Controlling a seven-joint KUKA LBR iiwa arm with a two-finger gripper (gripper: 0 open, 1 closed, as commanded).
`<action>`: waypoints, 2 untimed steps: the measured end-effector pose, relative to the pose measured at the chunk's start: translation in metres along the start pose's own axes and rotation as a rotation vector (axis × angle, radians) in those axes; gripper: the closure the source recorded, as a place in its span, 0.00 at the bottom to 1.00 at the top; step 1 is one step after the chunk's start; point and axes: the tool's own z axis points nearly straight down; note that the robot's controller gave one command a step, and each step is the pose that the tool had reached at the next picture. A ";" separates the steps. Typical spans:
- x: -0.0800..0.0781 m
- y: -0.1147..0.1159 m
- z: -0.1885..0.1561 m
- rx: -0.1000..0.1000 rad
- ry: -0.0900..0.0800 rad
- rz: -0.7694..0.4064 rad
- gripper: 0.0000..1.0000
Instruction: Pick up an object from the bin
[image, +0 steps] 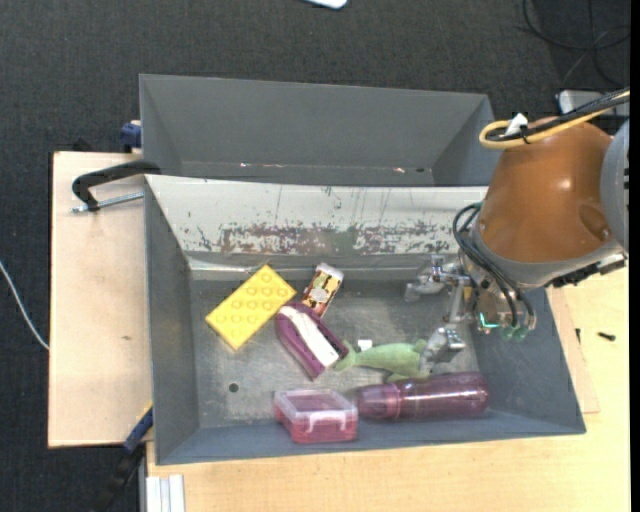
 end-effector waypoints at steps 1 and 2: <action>-0.002 0.000 -0.004 0.001 -0.009 -0.001 0.00; -0.006 0.010 0.052 -0.001 -0.011 0.106 0.00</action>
Offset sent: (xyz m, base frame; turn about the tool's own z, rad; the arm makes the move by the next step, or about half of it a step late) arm 0.0095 0.0265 -0.1450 0.2709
